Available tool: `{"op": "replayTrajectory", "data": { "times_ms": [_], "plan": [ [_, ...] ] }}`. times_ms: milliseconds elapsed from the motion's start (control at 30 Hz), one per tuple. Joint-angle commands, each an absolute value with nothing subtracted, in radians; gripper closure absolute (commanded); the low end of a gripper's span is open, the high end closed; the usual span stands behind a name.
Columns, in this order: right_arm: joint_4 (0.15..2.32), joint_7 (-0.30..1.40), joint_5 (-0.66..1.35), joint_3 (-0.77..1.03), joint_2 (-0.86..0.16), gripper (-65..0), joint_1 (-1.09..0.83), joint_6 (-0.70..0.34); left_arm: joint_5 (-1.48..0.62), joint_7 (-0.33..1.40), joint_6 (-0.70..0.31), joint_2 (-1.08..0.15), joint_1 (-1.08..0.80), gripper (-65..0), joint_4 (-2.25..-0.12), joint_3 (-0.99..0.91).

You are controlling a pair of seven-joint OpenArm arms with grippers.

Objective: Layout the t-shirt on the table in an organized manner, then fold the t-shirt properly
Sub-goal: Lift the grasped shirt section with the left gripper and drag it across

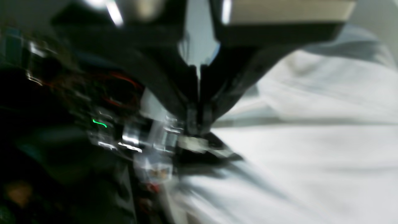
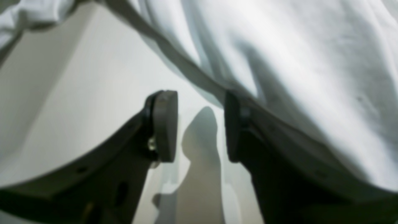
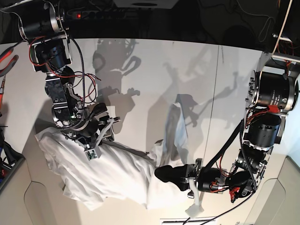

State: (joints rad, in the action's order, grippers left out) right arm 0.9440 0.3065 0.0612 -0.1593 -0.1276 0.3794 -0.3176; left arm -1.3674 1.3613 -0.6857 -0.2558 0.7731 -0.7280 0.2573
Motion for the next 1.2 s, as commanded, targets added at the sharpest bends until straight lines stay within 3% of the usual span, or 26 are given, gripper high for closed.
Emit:
{"op": "replayTrajectory", "data": {
  "times_ms": [0, 400, 433, 533, 600, 867, 933, 1033, 1167],
  "plan": [
    [0.959, 0.284, 0.07, -0.157, -0.133, -24.6, 0.407, -0.318, -1.458, 1.394, -0.698, -0.274, 0.807, 0.0, -0.762, 0.254],
    [0.959, 0.284, 0.063, -0.157, -0.133, -24.6, 0.408, -0.318, -1.484, 1.396, -0.698, -0.383, 0.622, 0.0, -0.911, 0.255],
    [0.959, 0.284, 0.063, -0.157, -0.133, -24.6, 0.408, -0.318, -1.472, 1.366, -0.698, -0.392, 0.609, 0.0, -0.911, 0.255],
    [0.963, 0.285, 0.063, -0.157, -0.138, -24.6, 0.41, -0.319, -1.354, 1.211, -0.698, -0.419, 0.592, -15.2, -0.911, 0.255],
    [0.983, 0.286, 0.063, -0.157, -0.138, -24.6, 0.409, -0.337, -1.239, 1.114, -0.698, -0.43, 0.593, -19.9, -0.911, 0.24],
    [1.103, 0.292, 0.096, -0.157, -0.135, -24.6, 0.411, -0.363, -0.686, 0.581, -0.693, -0.432, 0.572, -19.9, -0.91, 0.075],
    [1.104, 0.291, 0.139, -0.157, -0.126, -24.6, 0.416, -0.364, -0.574, 0.487, -0.594, -0.43, 0.571, -19.9, -0.909, 0.075],
    [1.103, 0.288, 0.146, -0.158, -0.086, -24.6, 0.433, -0.364, -0.465, 0.398, -0.503, -0.422, 0.57, -19.9, -0.906, 0.075],
    [1.084, 0.283, 0.11, -0.158, -0.013, -24.6, 0.483, -0.363, -0.426, 0.378, -0.466, -0.395, 0.57, -19.9, -0.904, 0.075]
  ]
}}
